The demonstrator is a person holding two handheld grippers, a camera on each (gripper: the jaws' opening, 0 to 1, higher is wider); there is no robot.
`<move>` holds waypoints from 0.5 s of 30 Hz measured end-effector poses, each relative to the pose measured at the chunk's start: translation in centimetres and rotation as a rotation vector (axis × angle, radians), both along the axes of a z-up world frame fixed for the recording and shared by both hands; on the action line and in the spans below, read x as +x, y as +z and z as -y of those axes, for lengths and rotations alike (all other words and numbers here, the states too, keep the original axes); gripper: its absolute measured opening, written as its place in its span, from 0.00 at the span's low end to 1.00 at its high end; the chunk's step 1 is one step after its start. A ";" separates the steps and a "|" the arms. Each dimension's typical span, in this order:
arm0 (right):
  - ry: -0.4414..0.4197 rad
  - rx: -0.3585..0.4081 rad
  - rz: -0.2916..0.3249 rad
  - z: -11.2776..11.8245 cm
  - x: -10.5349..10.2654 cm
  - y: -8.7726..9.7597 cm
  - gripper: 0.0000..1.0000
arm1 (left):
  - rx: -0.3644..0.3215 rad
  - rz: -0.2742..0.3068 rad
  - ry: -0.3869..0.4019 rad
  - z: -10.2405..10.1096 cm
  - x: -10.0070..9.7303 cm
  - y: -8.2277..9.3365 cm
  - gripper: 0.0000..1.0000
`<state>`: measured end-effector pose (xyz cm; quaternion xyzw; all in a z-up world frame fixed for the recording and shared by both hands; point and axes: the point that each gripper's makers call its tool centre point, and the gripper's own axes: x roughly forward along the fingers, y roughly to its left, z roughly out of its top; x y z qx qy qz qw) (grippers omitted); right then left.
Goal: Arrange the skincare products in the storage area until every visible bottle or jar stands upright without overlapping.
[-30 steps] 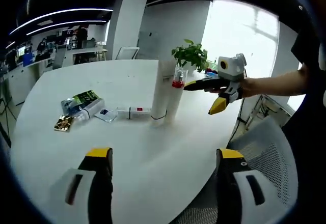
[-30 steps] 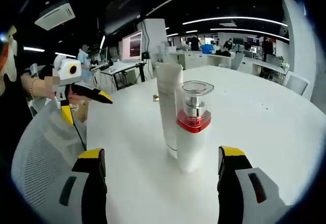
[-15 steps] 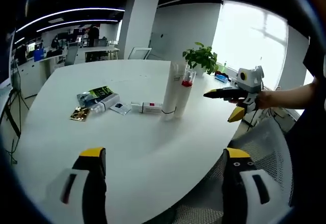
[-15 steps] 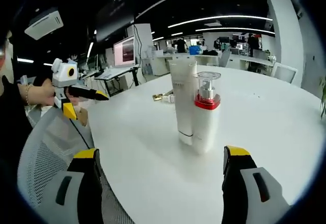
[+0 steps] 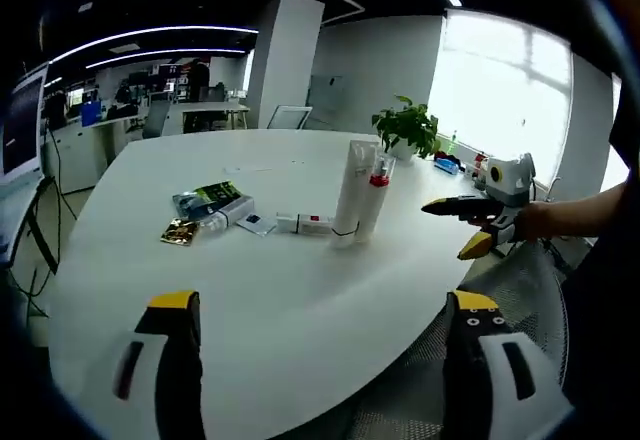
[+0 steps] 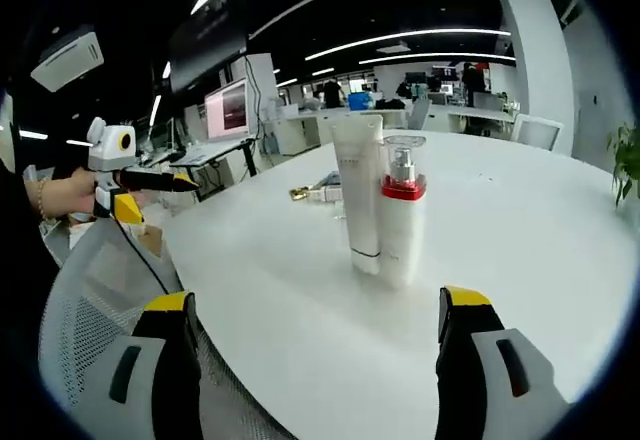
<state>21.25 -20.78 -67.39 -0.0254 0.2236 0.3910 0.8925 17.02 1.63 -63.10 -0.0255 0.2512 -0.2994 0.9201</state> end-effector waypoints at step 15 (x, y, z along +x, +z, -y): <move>0.007 -0.045 -0.003 -0.4 -0.8 0.2 0.99 | -0.013 0.012 -0.009 0.2 -0.2 0.2 0.93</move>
